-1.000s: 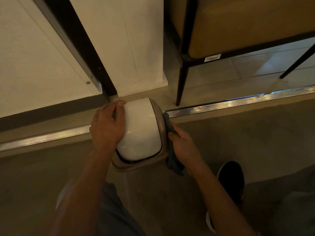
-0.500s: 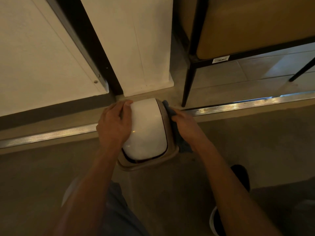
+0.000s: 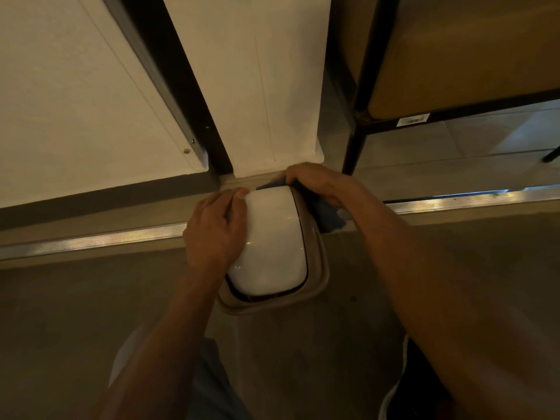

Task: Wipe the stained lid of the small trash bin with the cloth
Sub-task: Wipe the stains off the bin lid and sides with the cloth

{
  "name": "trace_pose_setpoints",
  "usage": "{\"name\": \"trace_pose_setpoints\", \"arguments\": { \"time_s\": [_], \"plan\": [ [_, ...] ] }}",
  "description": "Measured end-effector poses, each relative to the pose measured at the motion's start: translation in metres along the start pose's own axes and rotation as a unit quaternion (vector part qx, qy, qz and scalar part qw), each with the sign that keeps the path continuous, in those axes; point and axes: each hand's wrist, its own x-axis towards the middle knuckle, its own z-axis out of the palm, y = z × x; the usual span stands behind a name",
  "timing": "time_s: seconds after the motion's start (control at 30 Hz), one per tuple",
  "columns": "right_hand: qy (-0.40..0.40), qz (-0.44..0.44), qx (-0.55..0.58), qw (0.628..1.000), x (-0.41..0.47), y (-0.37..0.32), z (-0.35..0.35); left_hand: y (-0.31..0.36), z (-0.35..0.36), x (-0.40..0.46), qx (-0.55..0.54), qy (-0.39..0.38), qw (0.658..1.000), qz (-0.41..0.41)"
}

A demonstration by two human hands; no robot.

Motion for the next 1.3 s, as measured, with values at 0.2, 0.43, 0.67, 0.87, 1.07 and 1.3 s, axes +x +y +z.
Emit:
{"name": "trace_pose_setpoints", "arguments": {
  "time_s": [0.2, 0.43, 0.67, 0.87, 1.07, 1.3],
  "plan": [
    [-0.042, -0.025, -0.114, 0.992, 0.021, -0.037, 0.011, 0.005, -0.002, 0.0, 0.006, -0.002, 1.0, -0.018],
    [-0.015, -0.014, -0.125, 0.992, 0.011, -0.019, -0.008, 0.007, -0.003, -0.001, -0.01, 0.002, 1.0, -0.014],
    [-0.027, -0.022, -0.087, 0.996, 0.008, -0.032, 0.004, 0.005, -0.002, -0.001, -0.004, 0.012, 1.0, -0.022],
    [-0.024, -0.017, -0.08, 0.996, 0.014, -0.032, 0.006, 0.002, -0.002, 0.001, -0.004, 0.017, 1.0, -0.024],
    [0.1, 0.015, 0.133, 0.986, -0.041, 0.021, 0.008, 0.003, -0.003, 0.0, -0.024, 0.009, 1.0, -0.017],
    [0.053, 0.002, 0.059, 0.997, -0.017, -0.002, 0.006, 0.003, -0.003, -0.001, -0.016, 0.019, 0.999, -0.02]
  ]
}}
